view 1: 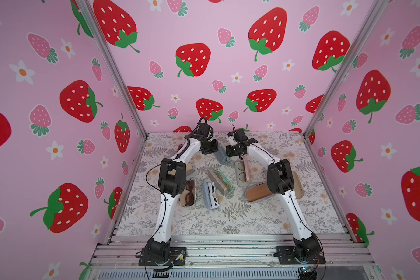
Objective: Close the glasses case
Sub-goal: Adjust the glasses case at the center of the board.
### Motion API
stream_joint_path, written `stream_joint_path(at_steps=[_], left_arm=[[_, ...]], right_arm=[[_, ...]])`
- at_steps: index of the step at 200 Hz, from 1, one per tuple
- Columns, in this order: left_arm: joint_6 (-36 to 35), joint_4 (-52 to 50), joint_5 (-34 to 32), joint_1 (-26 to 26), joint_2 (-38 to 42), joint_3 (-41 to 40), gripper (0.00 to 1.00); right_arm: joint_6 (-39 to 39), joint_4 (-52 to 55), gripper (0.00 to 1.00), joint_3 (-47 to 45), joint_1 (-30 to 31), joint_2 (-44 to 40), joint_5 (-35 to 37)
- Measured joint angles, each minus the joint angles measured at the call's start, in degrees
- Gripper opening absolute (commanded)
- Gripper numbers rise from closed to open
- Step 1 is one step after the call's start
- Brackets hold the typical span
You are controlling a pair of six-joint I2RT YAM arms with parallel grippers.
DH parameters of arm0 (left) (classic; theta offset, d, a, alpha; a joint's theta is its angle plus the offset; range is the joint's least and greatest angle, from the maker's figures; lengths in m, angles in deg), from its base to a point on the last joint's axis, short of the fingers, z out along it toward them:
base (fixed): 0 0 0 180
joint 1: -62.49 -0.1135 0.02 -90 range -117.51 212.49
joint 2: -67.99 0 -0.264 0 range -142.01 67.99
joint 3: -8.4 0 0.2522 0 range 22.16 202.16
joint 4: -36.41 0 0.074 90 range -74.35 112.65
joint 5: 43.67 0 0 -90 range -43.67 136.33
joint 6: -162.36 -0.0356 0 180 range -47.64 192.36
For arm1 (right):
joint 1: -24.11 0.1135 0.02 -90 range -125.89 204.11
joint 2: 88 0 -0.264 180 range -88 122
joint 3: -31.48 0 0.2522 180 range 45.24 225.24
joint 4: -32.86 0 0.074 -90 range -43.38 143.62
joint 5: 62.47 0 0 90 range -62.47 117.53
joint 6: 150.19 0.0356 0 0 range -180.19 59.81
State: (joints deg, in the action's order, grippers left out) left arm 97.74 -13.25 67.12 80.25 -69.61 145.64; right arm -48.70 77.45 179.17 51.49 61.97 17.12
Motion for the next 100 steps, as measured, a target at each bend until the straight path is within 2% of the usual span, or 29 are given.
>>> stream_joint_path(at_steps=[100], left_arm=[[0.15,0.04,0.70,0.24,0.00,-0.02,0.00]], right_arm=[[0.13,-2.91,0.14,-3.69,-0.04,-0.83,0.35]])
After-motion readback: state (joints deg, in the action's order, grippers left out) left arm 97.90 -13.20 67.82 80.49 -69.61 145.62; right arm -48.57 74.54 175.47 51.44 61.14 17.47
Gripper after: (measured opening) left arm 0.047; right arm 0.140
